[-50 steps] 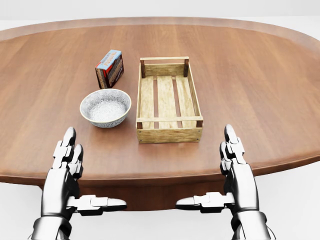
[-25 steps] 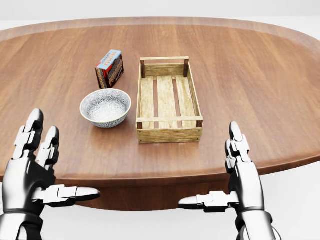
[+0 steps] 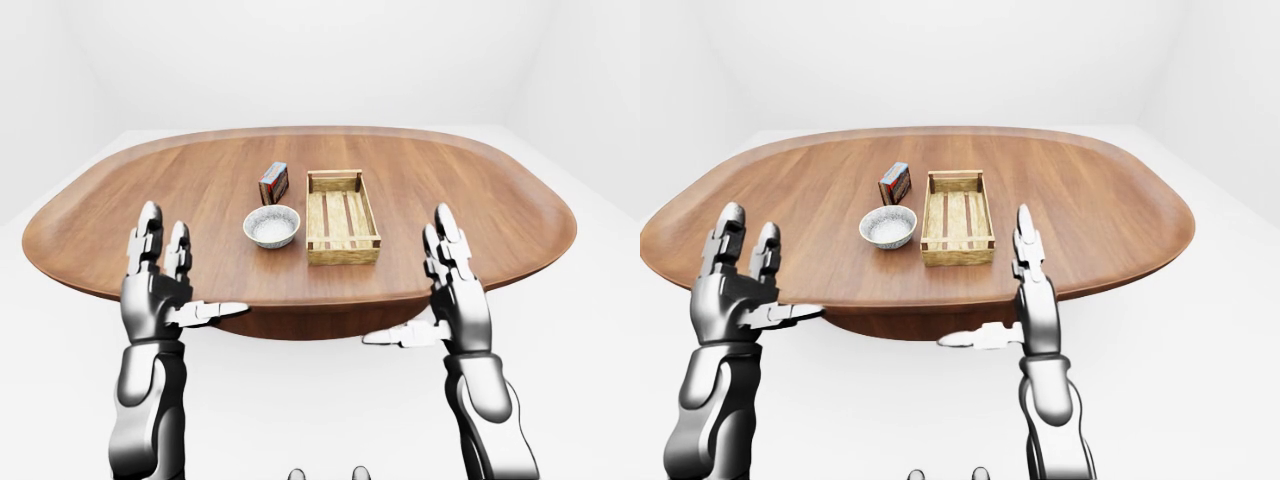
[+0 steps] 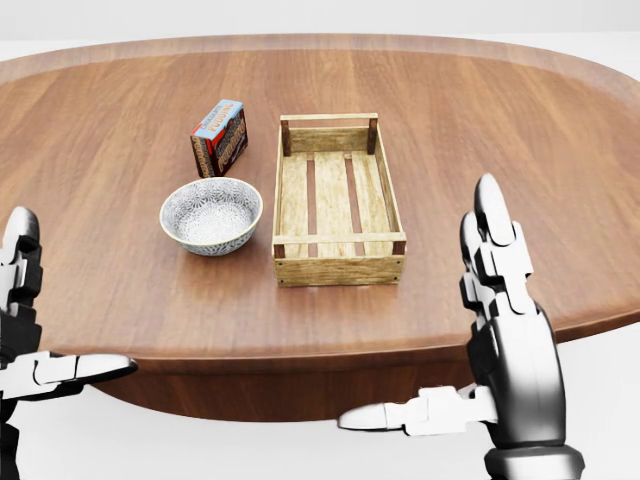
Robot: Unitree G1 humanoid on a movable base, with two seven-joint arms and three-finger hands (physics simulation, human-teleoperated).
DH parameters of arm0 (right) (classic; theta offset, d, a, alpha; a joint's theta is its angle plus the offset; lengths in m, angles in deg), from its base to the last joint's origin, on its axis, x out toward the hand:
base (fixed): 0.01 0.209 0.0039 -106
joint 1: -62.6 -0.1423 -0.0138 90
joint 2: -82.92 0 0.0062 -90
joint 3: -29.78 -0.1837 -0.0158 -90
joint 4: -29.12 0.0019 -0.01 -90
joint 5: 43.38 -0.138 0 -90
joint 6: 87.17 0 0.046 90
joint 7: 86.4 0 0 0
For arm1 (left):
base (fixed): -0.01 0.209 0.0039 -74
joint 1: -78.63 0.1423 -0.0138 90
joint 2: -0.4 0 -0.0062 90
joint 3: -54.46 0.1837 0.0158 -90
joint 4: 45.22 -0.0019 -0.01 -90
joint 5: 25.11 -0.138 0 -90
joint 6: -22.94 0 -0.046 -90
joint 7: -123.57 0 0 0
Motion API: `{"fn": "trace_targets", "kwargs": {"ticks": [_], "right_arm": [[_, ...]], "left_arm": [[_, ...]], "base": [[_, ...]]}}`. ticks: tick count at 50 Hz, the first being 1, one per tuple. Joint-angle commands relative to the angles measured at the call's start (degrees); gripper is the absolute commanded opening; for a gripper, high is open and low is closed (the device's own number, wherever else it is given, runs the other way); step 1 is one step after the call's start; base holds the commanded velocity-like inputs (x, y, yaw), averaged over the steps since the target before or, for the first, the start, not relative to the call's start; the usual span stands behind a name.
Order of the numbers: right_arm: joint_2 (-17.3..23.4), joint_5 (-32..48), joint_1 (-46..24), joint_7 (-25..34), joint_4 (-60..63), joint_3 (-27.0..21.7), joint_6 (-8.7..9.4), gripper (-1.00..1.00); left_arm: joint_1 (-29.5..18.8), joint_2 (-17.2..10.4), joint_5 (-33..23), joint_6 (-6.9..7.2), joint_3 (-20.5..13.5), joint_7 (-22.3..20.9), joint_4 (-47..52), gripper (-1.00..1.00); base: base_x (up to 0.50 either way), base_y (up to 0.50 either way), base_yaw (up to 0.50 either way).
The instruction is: Pick up the bowl on the left and put it in the tray.
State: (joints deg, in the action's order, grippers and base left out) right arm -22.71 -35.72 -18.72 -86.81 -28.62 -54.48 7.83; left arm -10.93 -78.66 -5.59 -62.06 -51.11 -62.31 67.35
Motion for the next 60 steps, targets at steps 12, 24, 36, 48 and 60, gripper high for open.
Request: {"fn": "trace_targets", "kwargs": {"ticks": [12, 24, 36, 48, 60], "right_arm": [[1.3, 3.2, 4.3, -0.5, 15.4, 3.9, 0.00, 1.00], [1.1, 3.0, 4.4, -0.7, 16.4, 4.3, 0.00, 1.00], [0.4, 0.6, 3.3, -1.7, 16.0, 3.3, 0.00, 1.00], [0.9, 2.4, 2.9, -2.4, 14.7, 5.2, 0.00, 1.00], [1.0, 3.5, 3.4, -2.8, 14.3, 5.4, 0.00, 1.00]], "left_arm": [[0.0, -0.5, 1.8, 0.00, -1.7, 0.4, 2.1, 1.00], [0.0, -0.5, 1.8, 0.00, -1.9, 0.2, 2.3, 1.00], [-0.2, -0.6, 1.7, 0.00, -2.0, 0.2, 2.1, 1.00], [-1.0, -1.1, 2.2, 0.00, -2.4, 0.8, 1.0, 1.00], [-0.9, -1.3, 2.9, 0.00, -2.9, 0.8, 2.0, 1.00]], "base": [[0.00, 0.00, 0.00], [0.00, 0.50, 0.00], [0.00, 0.26, 0.00], [0.23, 0.00, 0.00], [0.50, 0.00, 0.00]]}}
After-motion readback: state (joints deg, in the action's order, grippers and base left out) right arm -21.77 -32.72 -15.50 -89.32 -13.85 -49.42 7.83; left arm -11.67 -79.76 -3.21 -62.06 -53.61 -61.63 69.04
